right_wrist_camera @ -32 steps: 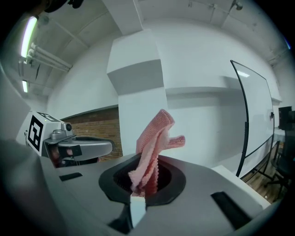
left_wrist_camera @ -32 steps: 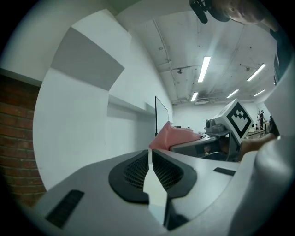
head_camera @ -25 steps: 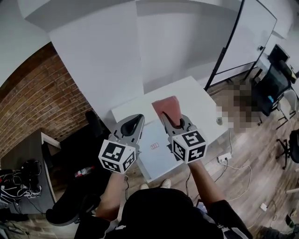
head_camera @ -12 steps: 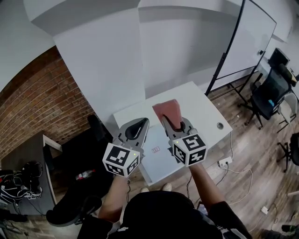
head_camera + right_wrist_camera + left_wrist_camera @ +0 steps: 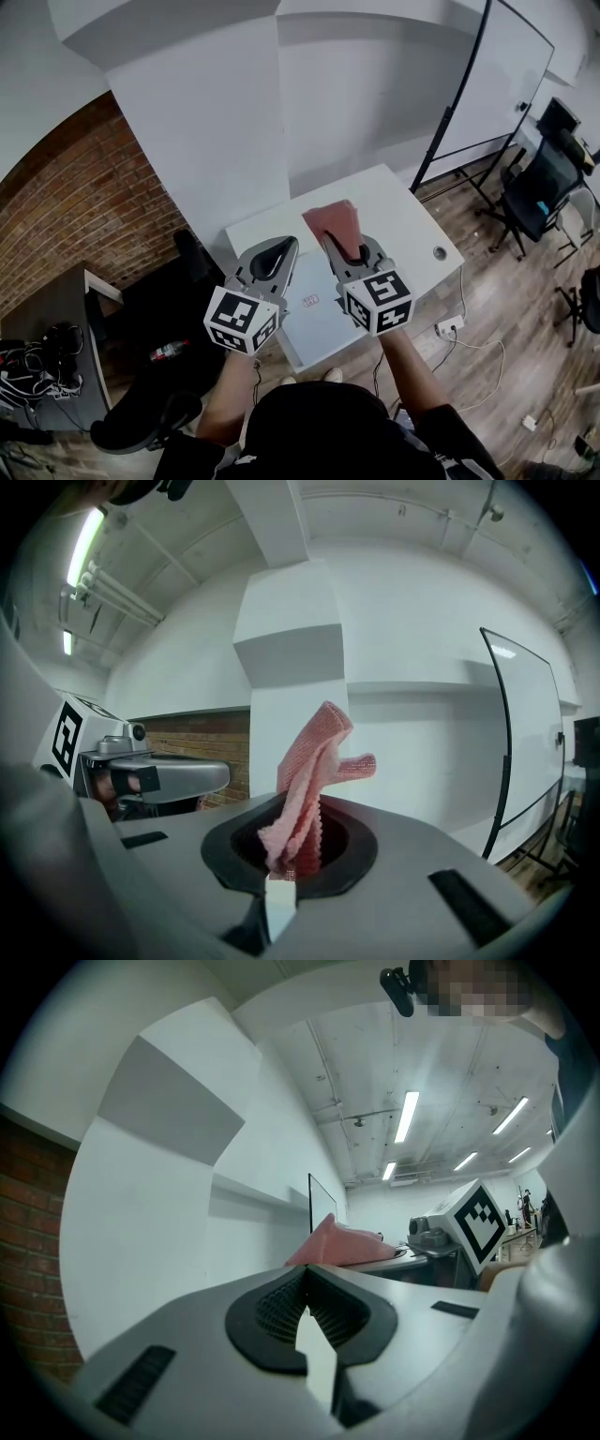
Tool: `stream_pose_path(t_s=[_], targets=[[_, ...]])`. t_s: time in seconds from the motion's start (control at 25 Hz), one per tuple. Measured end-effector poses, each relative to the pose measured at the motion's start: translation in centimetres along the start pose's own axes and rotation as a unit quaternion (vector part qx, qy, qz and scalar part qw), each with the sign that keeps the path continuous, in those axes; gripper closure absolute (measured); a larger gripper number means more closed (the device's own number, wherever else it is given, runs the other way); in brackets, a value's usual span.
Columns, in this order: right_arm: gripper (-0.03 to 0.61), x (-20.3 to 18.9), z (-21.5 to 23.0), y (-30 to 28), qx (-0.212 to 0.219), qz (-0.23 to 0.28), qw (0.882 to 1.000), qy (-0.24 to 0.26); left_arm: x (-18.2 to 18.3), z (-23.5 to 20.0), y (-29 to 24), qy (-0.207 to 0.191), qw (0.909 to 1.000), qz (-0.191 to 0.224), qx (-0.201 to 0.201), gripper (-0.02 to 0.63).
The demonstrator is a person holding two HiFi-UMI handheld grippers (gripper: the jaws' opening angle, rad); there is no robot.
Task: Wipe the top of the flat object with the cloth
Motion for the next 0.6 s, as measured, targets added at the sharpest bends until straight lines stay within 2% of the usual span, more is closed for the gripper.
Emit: stream_pose_path(t_s=[0.6], targets=[[0.534,-0.1,0.01,0.78,0.001,0.0,1.0,-0.005,0.07,0.5,0.09,0.002,1.0,0.002,0.001,0.603]])
Point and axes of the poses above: the fingertips, and each gripper's own axes: y backward along the fingers, z to its right, x out of its top, the point moved 9 cm from there along y, backward along the fingers, and after that the axes turned 14 degrees about z, right-handed, at the moved point
